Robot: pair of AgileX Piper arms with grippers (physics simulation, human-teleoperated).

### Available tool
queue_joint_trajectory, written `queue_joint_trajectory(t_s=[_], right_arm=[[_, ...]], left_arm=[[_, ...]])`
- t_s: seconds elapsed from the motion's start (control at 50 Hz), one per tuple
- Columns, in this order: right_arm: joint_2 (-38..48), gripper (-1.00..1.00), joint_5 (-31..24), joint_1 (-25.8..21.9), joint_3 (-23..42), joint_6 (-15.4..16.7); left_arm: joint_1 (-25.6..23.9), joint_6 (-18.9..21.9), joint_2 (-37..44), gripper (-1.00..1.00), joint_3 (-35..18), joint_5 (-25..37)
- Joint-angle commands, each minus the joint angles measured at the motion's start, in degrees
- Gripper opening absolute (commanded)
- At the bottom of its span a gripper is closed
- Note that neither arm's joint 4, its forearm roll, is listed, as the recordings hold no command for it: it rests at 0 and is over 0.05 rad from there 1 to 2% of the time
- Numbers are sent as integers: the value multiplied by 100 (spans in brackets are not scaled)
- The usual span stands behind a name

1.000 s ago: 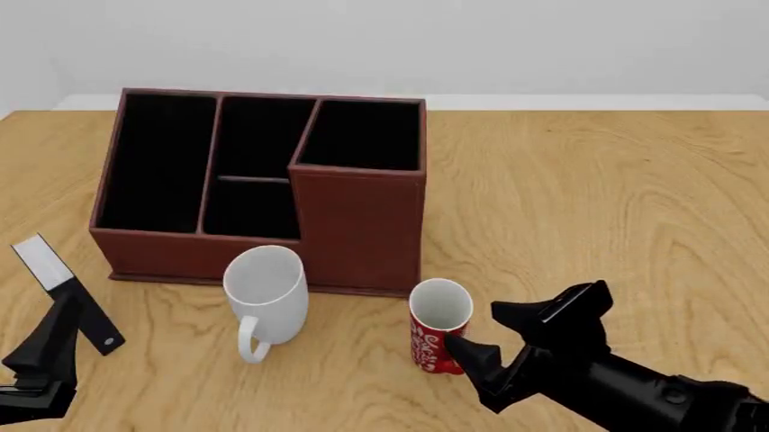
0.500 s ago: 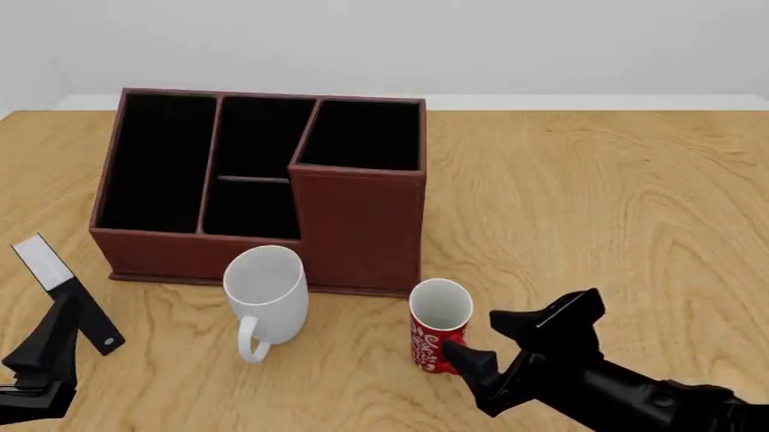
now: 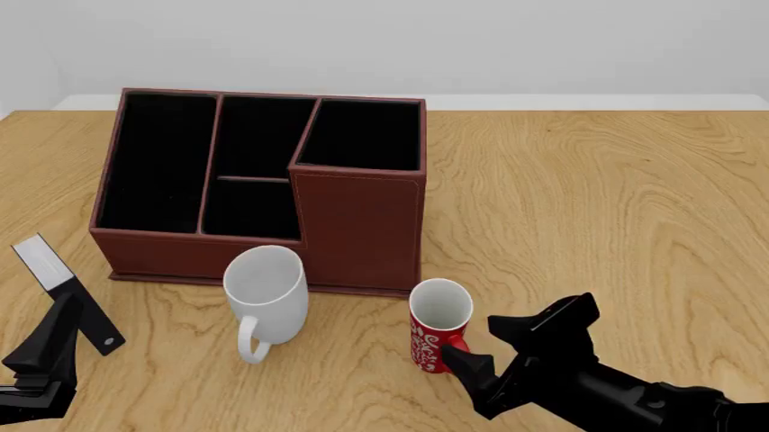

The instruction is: Pick up the red mug and place it to the right of the caddy.

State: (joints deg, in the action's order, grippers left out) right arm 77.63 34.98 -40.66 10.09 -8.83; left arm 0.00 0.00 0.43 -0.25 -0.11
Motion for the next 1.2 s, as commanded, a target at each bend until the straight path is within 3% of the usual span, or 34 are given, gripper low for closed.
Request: queue_joint_trajectory(t_s=[0.02, 0.04, 0.06, 0.36, 0.44, 0.58, 0.74, 0.88, 1.2], right_arm=[[-13, 100, 6, -16, -20, -6], [-45, 100, -2, 8, -31, -1], [-63, -100, -2, 3, -36, 13], [-369, -100, -148, 173, -74, 268], [-515, -100, -166, 321, -139, 488], [-1402, -100, -756, 727, -133, 836], [-2179, -100, -1415, 1140, 82, 977], [-2147, -100, -1374, 1401, 228, 1078], [-1030, -100, -513, 1663, 531, 1140]], left_arm=[[0, 0, 0, 100, 0, 0], [0, 0, 0, 100, 0, 0], [0, 0, 0, 100, 0, 0], [0, 0, 0, 100, 0, 0], [0, 0, 0, 100, 0, 0], [0, 0, 0, 100, 0, 0], [0, 0, 0, 100, 0, 0], [0, 0, 0, 100, 0, 0], [0, 0, 0, 100, 0, 0]])
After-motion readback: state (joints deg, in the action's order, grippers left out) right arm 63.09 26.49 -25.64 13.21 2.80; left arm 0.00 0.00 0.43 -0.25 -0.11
